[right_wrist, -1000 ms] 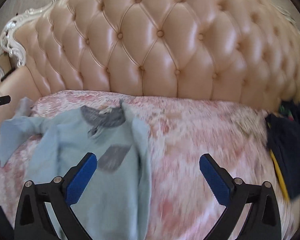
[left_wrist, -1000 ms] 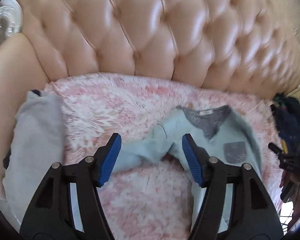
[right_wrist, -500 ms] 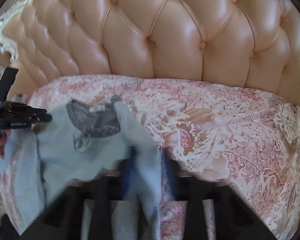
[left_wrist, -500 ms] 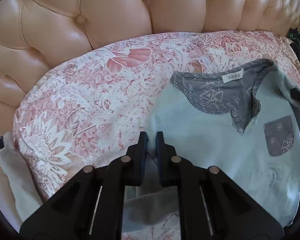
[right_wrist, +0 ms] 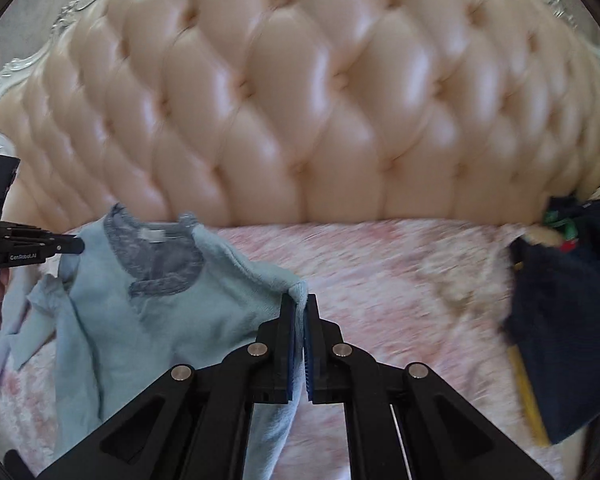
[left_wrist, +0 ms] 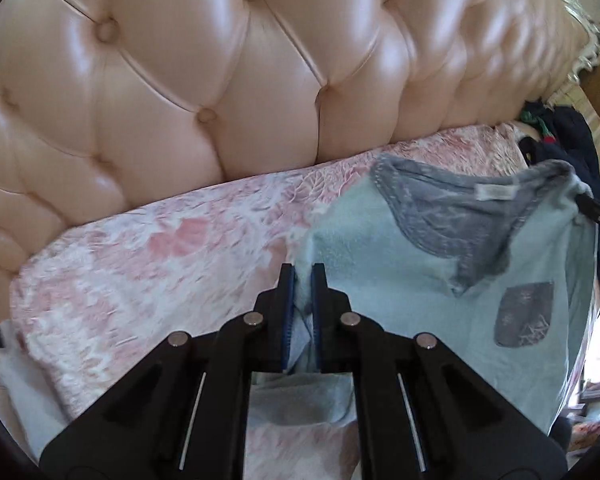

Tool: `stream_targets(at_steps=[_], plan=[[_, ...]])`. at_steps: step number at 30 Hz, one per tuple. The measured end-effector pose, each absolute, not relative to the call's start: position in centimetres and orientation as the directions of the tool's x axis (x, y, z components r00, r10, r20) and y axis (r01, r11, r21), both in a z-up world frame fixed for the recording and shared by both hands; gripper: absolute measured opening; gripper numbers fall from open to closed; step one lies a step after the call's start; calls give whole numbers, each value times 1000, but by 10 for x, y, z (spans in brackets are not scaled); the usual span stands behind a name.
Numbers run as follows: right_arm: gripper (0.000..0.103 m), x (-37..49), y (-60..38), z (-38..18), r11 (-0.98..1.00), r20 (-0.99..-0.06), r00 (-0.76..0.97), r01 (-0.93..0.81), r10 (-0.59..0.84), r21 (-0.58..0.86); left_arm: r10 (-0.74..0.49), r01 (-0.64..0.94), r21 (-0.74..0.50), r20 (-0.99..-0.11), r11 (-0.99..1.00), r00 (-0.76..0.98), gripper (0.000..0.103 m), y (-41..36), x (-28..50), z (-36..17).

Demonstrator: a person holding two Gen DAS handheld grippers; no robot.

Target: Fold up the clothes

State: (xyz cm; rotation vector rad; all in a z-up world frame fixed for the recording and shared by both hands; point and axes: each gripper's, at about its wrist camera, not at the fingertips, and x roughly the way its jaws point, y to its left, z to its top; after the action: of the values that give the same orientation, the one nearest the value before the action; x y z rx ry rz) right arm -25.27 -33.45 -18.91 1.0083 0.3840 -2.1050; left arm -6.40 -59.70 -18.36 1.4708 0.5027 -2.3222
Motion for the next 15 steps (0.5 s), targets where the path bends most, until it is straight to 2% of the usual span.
stream_targets(at_steps=[3,6,10,11,12,13,15], plan=[[3,-280,-353,-207,-675,-795,-399,737,-457,18,-117,492,-86,-923,-866,-368,10,-599,-86,-213],[3,-300,-379,-247,-674,-839,-365,739,-403,3,-156,535,-49,-931,-844,-331,18,-603,-89,-237],[6,-307,-379,-273,-696,-859,-350,718,-373,9,-221,541,-18,-901,-841,-373,49,-601,-57,-214],[8,-308,-376,-272,-703,-859,-354,711,-370,10,-231,532,-11,-893,-847,-385,50,-599,-47,-204],[19,-308,-372,-271,-709,-859,-357,705,-366,9,-220,521,-29,-885,-853,-409,50,-595,-33,-193],[37,-308,-365,-267,-720,-858,-366,694,-361,7,-207,506,-49,-875,-861,-438,50,-587,-18,-180],[49,-305,-347,-254,-734,-847,-385,679,-367,9,-183,445,-77,-839,-892,-513,50,-557,21,-155]])
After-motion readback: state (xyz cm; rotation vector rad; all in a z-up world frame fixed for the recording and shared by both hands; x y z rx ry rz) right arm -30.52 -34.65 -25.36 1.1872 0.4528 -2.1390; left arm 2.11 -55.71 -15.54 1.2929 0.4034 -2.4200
